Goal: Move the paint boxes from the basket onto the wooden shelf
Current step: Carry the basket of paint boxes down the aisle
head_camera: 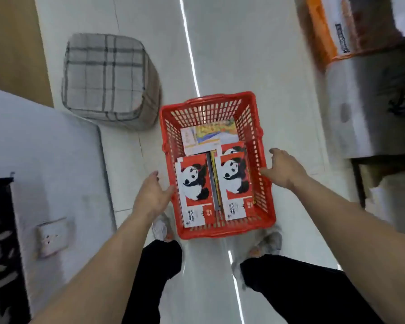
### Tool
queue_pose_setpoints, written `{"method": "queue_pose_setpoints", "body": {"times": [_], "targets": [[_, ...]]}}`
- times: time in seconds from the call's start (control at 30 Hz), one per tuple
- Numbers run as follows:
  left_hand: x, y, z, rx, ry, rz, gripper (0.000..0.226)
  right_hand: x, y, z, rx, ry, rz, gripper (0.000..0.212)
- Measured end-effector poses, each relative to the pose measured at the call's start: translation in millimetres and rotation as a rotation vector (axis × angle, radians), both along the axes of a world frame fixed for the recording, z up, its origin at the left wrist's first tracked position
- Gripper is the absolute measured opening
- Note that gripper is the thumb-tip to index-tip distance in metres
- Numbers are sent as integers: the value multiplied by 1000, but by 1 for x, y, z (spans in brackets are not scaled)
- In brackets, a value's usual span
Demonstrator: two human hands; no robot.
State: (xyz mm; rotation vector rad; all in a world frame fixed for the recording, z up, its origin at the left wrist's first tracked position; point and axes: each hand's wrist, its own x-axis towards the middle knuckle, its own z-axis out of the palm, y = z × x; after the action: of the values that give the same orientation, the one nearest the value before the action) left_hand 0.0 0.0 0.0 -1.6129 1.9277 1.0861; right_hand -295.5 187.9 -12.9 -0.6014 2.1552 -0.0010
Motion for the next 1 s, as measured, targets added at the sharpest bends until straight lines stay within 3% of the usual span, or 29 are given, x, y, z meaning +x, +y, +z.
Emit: {"method": "queue_pose_setpoints", "body": {"times": [0.1,0.3,0.53,0.73,1.0], "targets": [[-3,2,-60,11,33,157,80,3,5,-56,-93,30,-145,78],[-6,19,-128,-125,207,263,32,19,15,-127,-308,43,-305,36],[-14,31,-115,-215,277,360,9,28,30,-116,-407,68,-362,24],[-29,32,-3,-217,346,305,12,20,54,-2,-445,83,-452,23],[-82,30,275,-189,486,276,15,-32,67,282,-527,106,-522,18]]}}
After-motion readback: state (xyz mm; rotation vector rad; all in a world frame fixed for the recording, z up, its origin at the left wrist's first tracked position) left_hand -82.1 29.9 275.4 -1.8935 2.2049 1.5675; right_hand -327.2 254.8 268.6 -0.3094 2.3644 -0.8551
